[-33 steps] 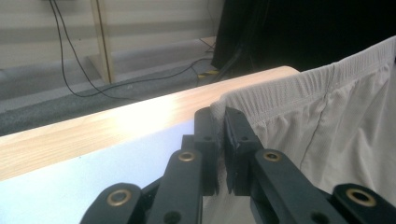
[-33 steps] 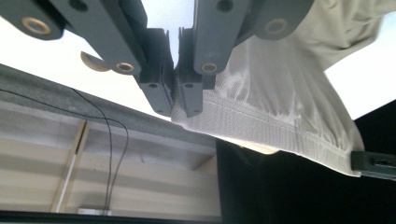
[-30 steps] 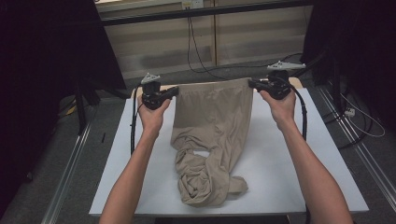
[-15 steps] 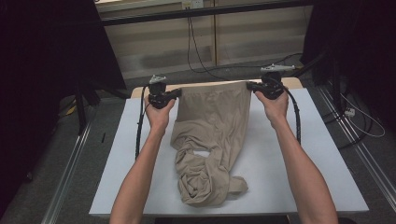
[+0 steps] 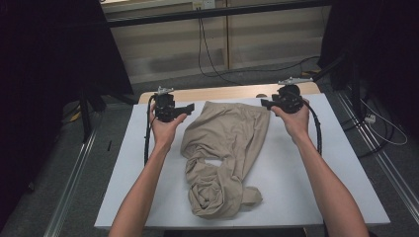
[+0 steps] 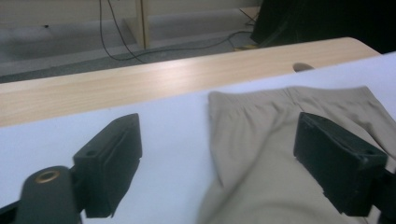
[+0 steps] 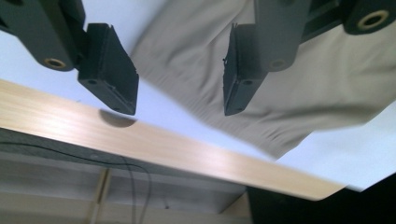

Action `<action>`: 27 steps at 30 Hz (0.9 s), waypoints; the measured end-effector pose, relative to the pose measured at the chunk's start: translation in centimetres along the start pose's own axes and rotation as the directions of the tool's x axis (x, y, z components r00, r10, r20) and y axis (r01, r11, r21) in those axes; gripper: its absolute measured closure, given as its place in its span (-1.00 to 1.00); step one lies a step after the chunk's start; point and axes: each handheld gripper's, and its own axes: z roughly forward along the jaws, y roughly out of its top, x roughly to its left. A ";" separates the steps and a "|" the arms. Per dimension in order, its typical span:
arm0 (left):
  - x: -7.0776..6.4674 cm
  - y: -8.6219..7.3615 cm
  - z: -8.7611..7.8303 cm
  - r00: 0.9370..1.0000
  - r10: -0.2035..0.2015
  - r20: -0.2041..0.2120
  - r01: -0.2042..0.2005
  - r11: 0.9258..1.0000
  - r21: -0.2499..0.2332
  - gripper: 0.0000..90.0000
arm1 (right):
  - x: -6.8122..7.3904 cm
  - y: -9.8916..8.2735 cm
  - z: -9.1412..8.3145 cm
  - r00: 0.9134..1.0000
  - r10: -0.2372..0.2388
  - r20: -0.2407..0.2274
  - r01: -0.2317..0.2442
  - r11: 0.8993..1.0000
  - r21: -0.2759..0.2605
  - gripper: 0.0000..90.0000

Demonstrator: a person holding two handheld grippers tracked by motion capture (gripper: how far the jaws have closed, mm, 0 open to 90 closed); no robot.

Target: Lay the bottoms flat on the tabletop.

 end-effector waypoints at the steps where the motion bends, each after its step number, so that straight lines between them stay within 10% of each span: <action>1: -0.4 -0.4 -0.6 1.000 0.002 0.010 -0.002 1.000 0.000 -0.71 | 0.7 -0.5 -0.5 1.000 -0.015 -0.025 0.015 1.000 0.002 0.01; 6: -2.6 -2.8 -3.6 0.996 0.065 0.068 -0.065 0.998 -0.004 -0.72 | 4.5 -3.6 -3.1 0.988 -0.067 -0.138 0.070 0.997 0.015 0.07; 16: -6.1 -8.9 -9.0 0.984 0.132 0.121 -0.143 0.985 0.091 -0.66 | 12.0 -9.1 -7.9 0.928 -0.185 -0.324 0.217 0.974 0.063 0.55; 23: -7.1 -12.3 -11.6 0.970 0.178 0.168 -0.192 0.979 0.066 -0.49 | 18.0 -11.8 -9.4 0.848 -0.225 -0.480 0.271 0.962 0.028 0.43; 27: -7.2 -13.2 -10.9 0.971 0.164 0.174 -0.184 0.978 0.100 -0.39 | 20.8 -13.2 -8.8 0.801 -0.266 -0.537 0.344 0.938 0.048 0.05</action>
